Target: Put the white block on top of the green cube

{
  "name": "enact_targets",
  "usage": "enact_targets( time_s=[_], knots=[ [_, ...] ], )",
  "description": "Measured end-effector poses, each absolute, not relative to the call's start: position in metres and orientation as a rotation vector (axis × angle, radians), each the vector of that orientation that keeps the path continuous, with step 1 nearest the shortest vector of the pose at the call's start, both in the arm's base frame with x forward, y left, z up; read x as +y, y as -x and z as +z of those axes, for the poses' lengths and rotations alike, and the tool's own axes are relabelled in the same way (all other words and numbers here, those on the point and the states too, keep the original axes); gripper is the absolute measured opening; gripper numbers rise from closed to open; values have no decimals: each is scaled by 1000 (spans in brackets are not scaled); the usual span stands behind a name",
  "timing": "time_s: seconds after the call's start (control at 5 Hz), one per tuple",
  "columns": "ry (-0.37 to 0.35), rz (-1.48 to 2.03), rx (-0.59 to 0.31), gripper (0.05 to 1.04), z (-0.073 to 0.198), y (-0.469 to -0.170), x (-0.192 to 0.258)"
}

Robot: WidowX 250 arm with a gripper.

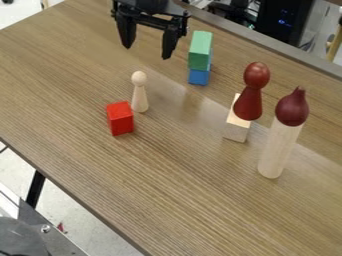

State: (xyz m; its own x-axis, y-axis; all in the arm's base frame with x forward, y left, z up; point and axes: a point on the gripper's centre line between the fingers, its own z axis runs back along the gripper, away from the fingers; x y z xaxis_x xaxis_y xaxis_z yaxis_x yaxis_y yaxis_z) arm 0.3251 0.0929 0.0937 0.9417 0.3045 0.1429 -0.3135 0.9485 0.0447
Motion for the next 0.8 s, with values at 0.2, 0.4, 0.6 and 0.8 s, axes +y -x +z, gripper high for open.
enact_targets(
  time_s=[0.2, 0.4, 0.6, 0.8],
  knots=[
    [-62, 316, -108, 1000, 85, -322, 92],
    [-46, 309, -64, 1000, 71, -311, 87],
    [-42, 295, -46, 1000, 64, -300, 84],
    [-37, 279, -56, 997, 67, -290, 81]
  ],
)
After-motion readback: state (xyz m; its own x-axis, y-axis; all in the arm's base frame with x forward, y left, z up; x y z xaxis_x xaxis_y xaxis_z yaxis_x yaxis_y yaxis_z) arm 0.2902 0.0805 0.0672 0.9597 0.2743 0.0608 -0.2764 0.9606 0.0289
